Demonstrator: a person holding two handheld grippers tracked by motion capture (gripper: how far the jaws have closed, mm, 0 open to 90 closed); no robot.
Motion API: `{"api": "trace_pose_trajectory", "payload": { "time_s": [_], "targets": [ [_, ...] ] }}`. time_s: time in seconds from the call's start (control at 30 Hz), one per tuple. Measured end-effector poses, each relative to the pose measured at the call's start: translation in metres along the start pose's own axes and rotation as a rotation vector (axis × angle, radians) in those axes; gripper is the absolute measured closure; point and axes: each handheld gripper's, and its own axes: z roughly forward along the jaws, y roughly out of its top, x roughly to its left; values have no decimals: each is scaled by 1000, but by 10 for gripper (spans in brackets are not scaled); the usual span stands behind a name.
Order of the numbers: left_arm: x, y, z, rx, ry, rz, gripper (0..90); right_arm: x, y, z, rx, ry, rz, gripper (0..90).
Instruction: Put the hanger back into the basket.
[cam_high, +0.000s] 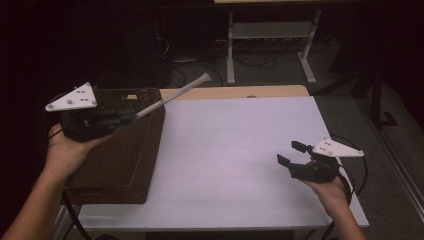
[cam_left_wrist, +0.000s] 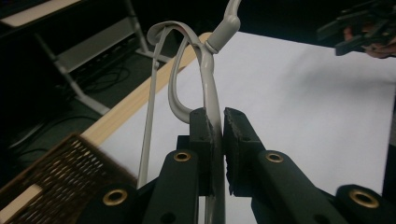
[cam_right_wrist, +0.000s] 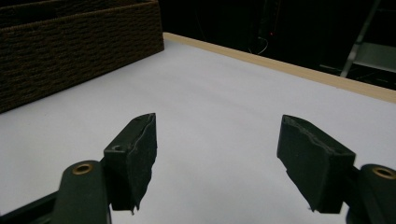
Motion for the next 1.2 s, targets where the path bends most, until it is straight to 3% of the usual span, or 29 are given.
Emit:
{"api": "trace_pose_trajectory", "payload": {
  "time_s": [0.33, 0.63, 0.9, 1.2],
  "targets": [
    [20, -22, -32, 23, 88, -53, 832, 0, 0, 0, 4, -3, 4, 279],
    [37, -47, -51, 47, 133, -107, 832, -1, -1, 1, 8, -10, -3, 279],
    [44, -71, -64, 69, 164, -147, 831, 0, -1, 2, 13, -12, 2, 279],
    [49, -95, -67, 93, 162, -193, 831, 0, 1, -1, -1, -19, -2, 274]
  ]
}}
